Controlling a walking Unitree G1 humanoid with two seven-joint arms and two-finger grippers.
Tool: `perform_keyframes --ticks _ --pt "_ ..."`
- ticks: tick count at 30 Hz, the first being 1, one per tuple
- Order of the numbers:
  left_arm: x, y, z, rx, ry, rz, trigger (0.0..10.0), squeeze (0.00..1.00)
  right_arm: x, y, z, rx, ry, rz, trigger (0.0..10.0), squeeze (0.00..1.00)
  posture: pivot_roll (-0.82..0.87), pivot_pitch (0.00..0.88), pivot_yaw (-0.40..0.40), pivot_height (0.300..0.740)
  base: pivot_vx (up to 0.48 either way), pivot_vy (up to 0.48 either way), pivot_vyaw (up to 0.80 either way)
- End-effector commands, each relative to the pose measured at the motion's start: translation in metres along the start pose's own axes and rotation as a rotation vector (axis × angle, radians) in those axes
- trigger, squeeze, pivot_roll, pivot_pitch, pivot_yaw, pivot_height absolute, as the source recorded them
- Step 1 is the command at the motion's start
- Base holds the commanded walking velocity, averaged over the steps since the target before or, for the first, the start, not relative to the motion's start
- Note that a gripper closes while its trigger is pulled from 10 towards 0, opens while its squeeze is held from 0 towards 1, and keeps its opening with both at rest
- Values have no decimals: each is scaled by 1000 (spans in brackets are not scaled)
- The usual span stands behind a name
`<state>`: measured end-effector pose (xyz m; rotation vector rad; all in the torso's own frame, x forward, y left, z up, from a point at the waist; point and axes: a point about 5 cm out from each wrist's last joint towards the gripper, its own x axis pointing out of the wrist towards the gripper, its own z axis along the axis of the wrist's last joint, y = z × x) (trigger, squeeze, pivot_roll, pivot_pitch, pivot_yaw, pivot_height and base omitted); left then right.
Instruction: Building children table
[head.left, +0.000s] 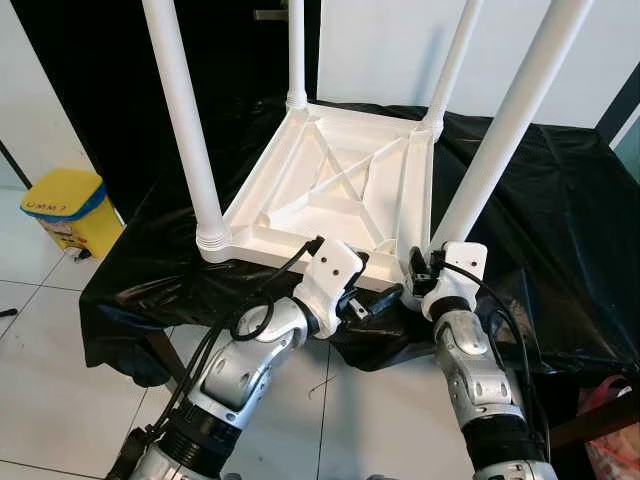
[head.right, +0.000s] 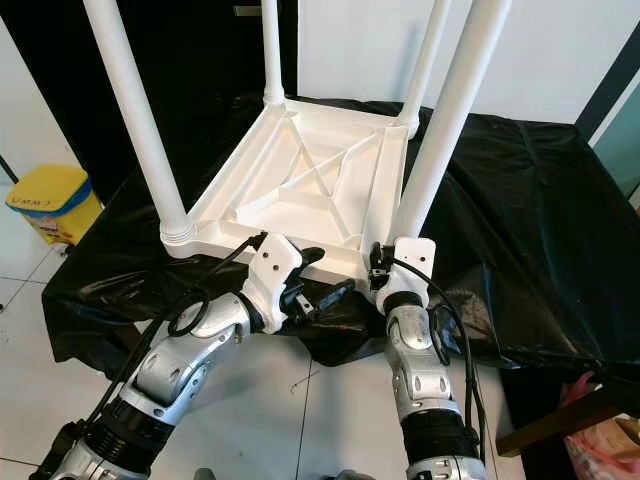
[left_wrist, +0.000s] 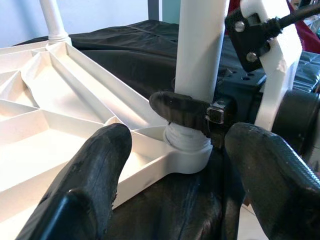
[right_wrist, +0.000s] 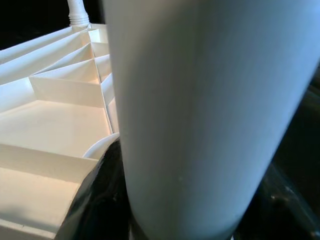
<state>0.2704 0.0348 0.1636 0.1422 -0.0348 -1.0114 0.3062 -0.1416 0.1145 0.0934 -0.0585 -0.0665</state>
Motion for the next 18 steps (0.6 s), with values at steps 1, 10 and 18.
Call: perform_keyframes --ticks 1,10,18 --pt "0 -7 1 5 -8 -77 10000 0 -3 1 -1 19 -1 19 10000 1000 -32 32 -56 740 0 0 0" --pt "0 -7 3 1 -23 -66 10000 0 -13 -7 5 33 -34 141 10000 1000 -30 29 -65 740 0 0 0" --pt "-1 -7 2 3 -20 -69 10000 0 -20 -25 5 -12 -16 283 10000 71 -35 27 -62 740 0 0 0"
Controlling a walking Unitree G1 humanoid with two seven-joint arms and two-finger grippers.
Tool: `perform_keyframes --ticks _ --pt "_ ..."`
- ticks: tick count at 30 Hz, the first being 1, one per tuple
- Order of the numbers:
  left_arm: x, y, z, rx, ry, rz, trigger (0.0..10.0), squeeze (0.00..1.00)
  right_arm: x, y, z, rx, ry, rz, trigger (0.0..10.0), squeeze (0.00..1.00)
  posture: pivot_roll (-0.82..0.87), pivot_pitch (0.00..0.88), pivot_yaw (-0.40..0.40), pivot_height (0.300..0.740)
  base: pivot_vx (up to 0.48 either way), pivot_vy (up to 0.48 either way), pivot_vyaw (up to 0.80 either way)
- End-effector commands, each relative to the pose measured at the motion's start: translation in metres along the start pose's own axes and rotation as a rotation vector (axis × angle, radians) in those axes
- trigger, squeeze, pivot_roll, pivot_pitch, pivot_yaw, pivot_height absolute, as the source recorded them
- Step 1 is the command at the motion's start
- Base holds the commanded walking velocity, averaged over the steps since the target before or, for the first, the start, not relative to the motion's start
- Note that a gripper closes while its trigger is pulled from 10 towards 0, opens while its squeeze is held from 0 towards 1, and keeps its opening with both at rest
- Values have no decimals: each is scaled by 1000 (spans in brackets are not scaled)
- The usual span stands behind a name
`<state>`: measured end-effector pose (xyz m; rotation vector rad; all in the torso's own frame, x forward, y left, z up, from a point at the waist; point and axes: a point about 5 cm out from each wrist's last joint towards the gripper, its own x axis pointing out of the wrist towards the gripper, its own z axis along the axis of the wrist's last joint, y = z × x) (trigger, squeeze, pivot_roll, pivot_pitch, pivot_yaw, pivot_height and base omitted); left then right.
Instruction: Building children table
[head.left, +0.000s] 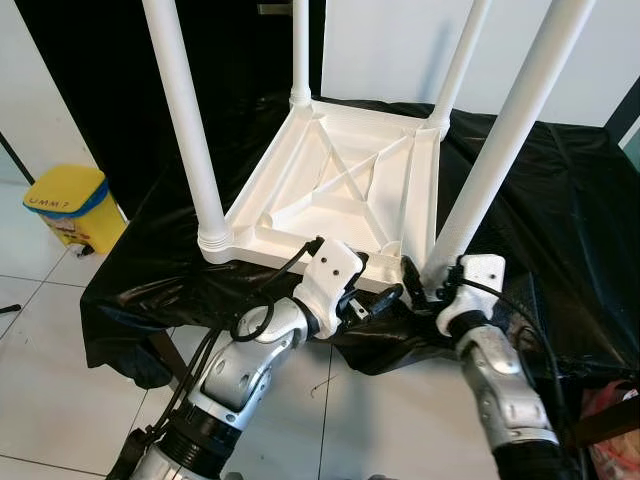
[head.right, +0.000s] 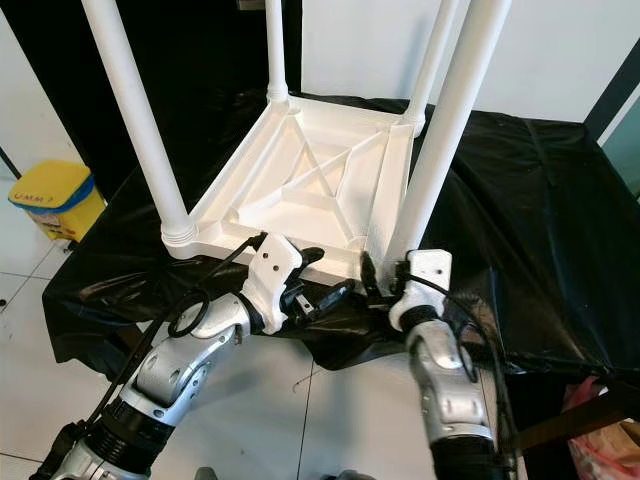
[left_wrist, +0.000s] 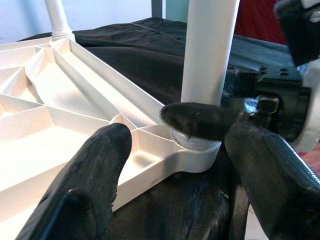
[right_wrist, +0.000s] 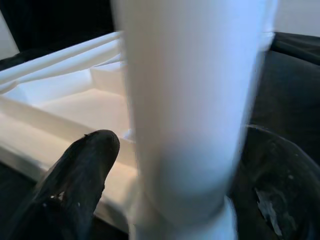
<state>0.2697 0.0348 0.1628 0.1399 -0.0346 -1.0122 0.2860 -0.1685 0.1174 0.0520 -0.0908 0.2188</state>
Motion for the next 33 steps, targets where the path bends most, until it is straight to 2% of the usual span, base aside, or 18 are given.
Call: perform_keyframes --ticks 1,3,7,10,15,16,17,18,28,29,33 --pt "-1 -7 2 6 -18 -71 10000 0 -3 -1 -2 -3 19 61 10000 0 -38 28 -60 740 0 0 0" --pt "0 -7 2 9 -16 -79 10000 0 1 -7 -1 -60 49 176 10000 0 -42 25 -56 740 0 0 0" --pt "1 -7 2 11 -15 -83 10000 0 7 -9 -1 -82 71 238 10000 0 -43 25 -55 740 0 0 0" --pt "1 -8 3 11 -17 -87 10000 0 18 -7 -3 -134 105 328 10000 0 -38 25 -55 740 0 0 0" --pt "1 -9 3 12 -18 -87 10000 0 20 -7 -4 -143 113 350 10000 0 -38 25 -56 740 0 0 0" --pt "1 -8 3 13 -18 -87 10000 0 21 -7 -4 -138 115 356 6275 0 -35 24 -57 740 0 0 0" --pt "1 -8 3 13 -18 -87 10000 0 21 -7 -4 -138 115 356 6275 0 -35 24 -57 740 0 0 0" --pt "0 -8 3 15 -16 -79 10000 0 22 -8 -6 -137 127 365 0 0 -16 29 -66 740 0 0 0" --pt "-4 -5 2 17 -9 -55 10000 0 22 -17 -13 -106 151 346 0 0 -10 42 -66 740 0 0 0" --pt "-4 -5 1 18 -7 -54 10000 0 22 -19 -14 -90 154 317 10000 0 -11 43 -65 740 0 0 0" --pt "-4 -4 1 18 -5 -53 10000 0 22 -20 -15 -81 155 296 10000 0 -11 43 -65 740 0 0 0"
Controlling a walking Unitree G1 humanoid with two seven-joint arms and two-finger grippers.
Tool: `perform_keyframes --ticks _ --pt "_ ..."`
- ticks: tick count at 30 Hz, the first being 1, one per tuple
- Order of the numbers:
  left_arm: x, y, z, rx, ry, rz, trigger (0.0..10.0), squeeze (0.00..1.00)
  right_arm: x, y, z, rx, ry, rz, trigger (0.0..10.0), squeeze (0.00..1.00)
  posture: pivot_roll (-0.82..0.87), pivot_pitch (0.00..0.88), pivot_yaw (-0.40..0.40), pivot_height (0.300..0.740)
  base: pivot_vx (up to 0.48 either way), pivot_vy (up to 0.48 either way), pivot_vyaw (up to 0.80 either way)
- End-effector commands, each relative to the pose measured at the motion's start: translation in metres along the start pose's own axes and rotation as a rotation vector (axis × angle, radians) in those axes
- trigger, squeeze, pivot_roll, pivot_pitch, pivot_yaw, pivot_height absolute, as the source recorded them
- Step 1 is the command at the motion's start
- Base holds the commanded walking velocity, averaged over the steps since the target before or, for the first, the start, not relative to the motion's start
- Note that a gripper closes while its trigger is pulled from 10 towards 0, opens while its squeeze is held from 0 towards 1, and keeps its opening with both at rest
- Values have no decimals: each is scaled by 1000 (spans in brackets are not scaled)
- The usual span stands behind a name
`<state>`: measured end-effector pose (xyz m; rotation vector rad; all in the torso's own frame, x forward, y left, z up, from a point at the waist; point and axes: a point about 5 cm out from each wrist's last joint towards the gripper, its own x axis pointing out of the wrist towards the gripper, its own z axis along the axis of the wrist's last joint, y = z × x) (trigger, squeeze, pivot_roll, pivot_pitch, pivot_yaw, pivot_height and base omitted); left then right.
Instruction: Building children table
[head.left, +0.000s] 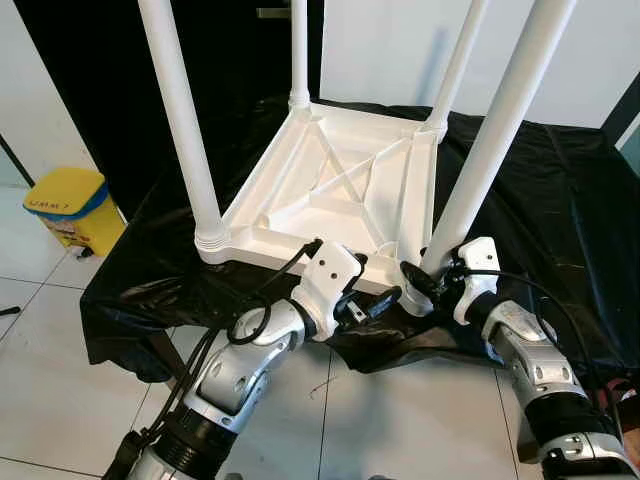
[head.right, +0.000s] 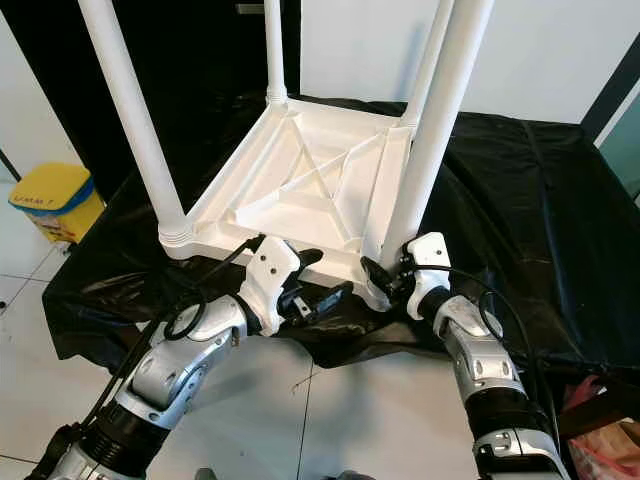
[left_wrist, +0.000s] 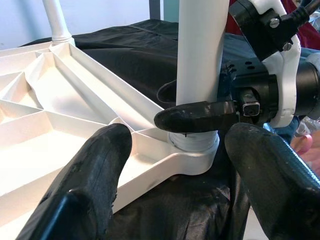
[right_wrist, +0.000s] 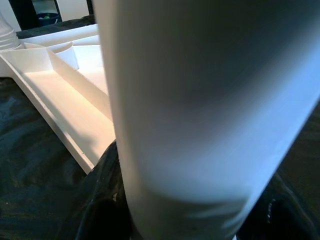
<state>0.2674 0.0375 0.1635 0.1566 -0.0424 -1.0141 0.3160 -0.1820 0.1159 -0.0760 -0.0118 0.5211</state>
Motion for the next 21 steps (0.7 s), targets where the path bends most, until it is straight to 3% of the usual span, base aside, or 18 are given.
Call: perform_keyframes --ticks 1,11,14,21 --pt "0 -4 1 1 -5 -52 10000 0 -2 3 -12 39 56 -82 10000 0 -14 45 -63 740 0 0 0" --pt "0 -4 1 0 -4 -58 10000 0 0 11 -15 69 62 -305 10000 0 -21 48 -57 740 0 0 0" --pt "0 -5 1 -1 -3 -61 10000 0 2 22 -17 120 53 -452 10000 0 -22 53 -55 740 0 0 0" --pt "-1 -5 1 -3 -3 -61 10000 0 4 37 -17 166 46 -591 10000 0 -17 56 -56 740 0 0 0"
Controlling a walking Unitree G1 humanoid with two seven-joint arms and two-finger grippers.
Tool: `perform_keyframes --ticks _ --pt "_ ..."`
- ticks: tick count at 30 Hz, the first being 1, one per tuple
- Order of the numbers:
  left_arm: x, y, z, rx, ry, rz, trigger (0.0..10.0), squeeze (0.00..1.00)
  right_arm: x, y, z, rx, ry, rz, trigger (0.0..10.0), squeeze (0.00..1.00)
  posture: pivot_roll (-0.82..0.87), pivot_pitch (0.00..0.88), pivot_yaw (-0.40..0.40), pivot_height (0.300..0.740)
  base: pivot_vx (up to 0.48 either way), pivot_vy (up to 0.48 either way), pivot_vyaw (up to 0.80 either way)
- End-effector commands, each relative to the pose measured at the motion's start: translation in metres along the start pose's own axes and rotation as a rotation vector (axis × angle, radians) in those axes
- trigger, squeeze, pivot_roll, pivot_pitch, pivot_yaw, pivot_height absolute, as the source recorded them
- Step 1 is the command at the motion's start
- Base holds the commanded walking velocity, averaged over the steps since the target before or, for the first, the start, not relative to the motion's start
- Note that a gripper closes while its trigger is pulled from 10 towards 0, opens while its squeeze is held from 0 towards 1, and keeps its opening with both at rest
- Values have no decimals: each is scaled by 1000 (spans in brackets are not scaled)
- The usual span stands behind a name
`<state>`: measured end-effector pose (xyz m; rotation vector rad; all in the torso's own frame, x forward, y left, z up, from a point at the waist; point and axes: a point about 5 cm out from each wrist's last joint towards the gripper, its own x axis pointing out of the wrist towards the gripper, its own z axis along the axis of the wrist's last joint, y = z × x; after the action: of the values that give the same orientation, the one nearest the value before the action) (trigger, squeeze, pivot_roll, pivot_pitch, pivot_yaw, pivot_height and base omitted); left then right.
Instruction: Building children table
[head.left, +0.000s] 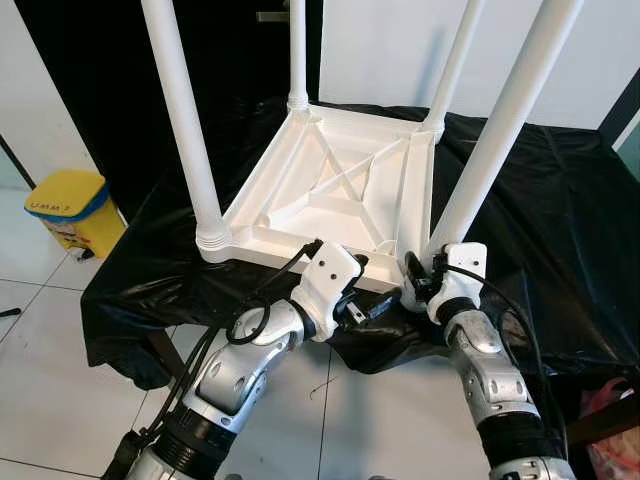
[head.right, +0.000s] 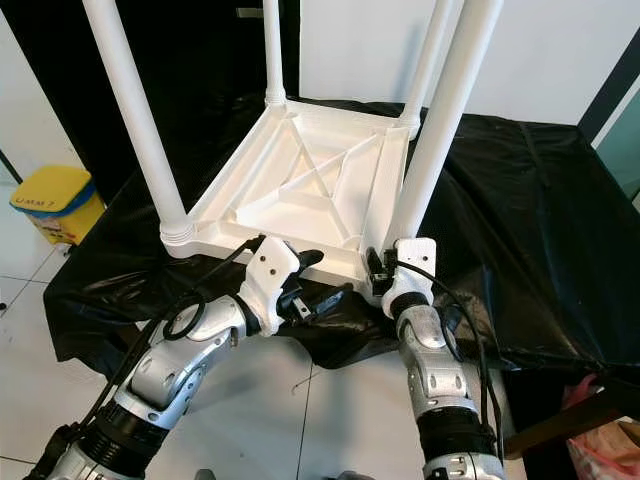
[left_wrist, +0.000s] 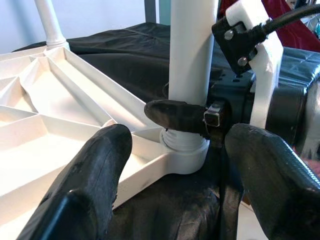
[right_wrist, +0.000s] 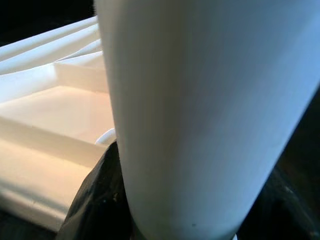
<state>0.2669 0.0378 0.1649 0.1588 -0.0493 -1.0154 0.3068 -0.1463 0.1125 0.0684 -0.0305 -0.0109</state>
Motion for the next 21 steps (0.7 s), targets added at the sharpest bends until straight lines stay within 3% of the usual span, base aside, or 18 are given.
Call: perform_keyframes --ticks 1,5,8,16,17,19,20,21 --pt "0 -5 -1 -8 2 -59 10000 0 -7 -3 -15 12 78 -100 10000 0 -15 56 -57 740 0 0 0" --pt "-1 -5 -1 -8 2 -59 10000 0 -8 -2 -15 13 76 -121 10000 0 -15 56 -57 740 0 0 0" --pt "0 -6 -1 -10 3 -63 10000 0 -9 9 -12 42 60 -89 10000 0 -21 57 -52 740 0 0 0" --pt "0 -5 0 -7 5 -66 10000 0 -9 10 -8 36 46 -87 10000 0 -21 59 -52 740 0 0 0" --pt "0 -5 0 -5 5 -65 10000 0 -9 10 -5 31 28 -66 10000 522 -21 62 -53 740 0 0 0" --pt "0 -5 0 -5 5 -65 10000 0 -9 10 -5 31 28 -66 10000 522 -21 62 -53 740 0 0 0" --pt "0 -5 0 -4 5 -65 10000 0 -10 11 -3 33 12 -50 10000 1000 -21 61 -53 740 0 0 0" --pt "0 -6 0 -3 6 -65 10000 0 -10 10 1 31 -10 -22 10000 1000 -21 62 -53 740 0 0 0"
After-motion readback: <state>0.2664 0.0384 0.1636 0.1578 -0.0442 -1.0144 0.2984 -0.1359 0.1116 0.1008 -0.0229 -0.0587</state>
